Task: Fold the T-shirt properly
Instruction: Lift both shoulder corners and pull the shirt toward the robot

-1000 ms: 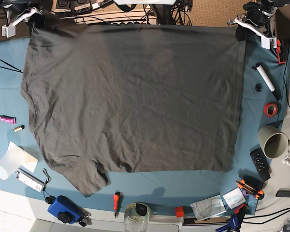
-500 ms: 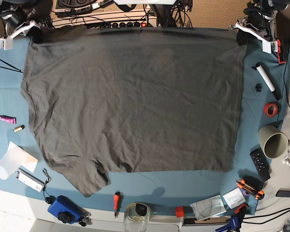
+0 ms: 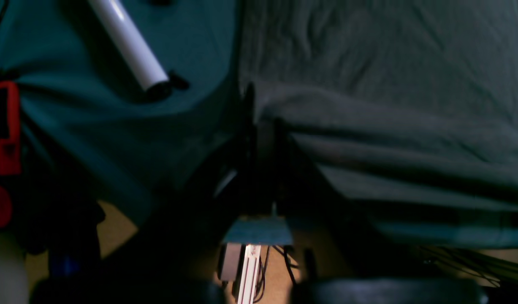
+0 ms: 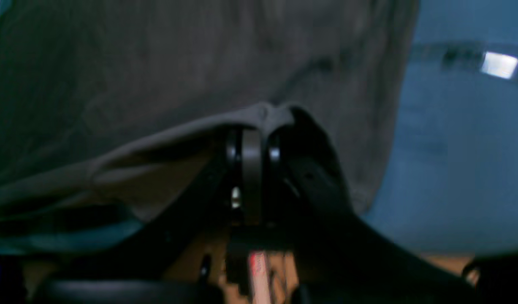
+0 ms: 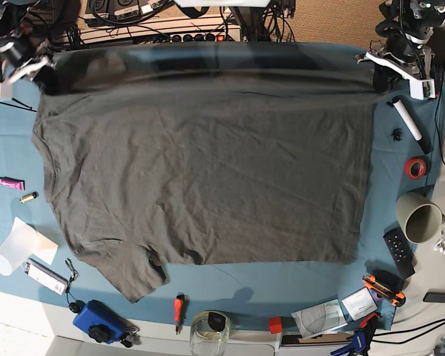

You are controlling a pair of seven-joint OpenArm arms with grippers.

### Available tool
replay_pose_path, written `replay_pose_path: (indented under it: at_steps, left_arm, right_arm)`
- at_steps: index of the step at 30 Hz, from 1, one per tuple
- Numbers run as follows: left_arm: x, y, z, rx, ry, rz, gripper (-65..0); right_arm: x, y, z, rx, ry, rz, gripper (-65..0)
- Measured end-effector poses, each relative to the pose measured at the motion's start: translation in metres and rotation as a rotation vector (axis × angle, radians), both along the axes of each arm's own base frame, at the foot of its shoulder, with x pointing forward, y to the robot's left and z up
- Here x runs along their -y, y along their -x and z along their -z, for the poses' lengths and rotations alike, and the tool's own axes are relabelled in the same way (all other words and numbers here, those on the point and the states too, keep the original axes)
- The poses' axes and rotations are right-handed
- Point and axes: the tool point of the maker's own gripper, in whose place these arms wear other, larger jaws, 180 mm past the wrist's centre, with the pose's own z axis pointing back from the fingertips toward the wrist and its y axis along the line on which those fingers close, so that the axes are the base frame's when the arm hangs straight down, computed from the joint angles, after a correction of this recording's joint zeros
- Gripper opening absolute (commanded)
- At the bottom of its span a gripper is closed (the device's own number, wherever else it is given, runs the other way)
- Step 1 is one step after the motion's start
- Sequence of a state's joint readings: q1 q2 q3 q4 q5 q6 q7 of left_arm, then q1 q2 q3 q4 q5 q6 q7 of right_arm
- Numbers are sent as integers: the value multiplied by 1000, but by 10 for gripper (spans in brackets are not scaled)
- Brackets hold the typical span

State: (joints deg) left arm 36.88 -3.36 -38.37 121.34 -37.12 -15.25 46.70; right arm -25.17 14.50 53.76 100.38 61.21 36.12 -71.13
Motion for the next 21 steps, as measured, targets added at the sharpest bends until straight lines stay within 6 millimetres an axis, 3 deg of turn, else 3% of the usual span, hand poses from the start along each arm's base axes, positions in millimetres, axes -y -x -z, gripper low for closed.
replay_pose_path:
  at_steps: [8, 17, 21]
  left_arm:
    - [0, -9, -4, 25, 2, 0, -650]
    - [2, 0, 4, -29, 1, 14, -650]
    - [0, -9, -3, 24, -6, 3, -650]
  right_arm:
    - [22, -21, -14, 8, 79, 28, -650]
    - [29, -19, -12, -11, 103, 49, -650]
    - [31, -22, -14, 3, 116, 58, -650]
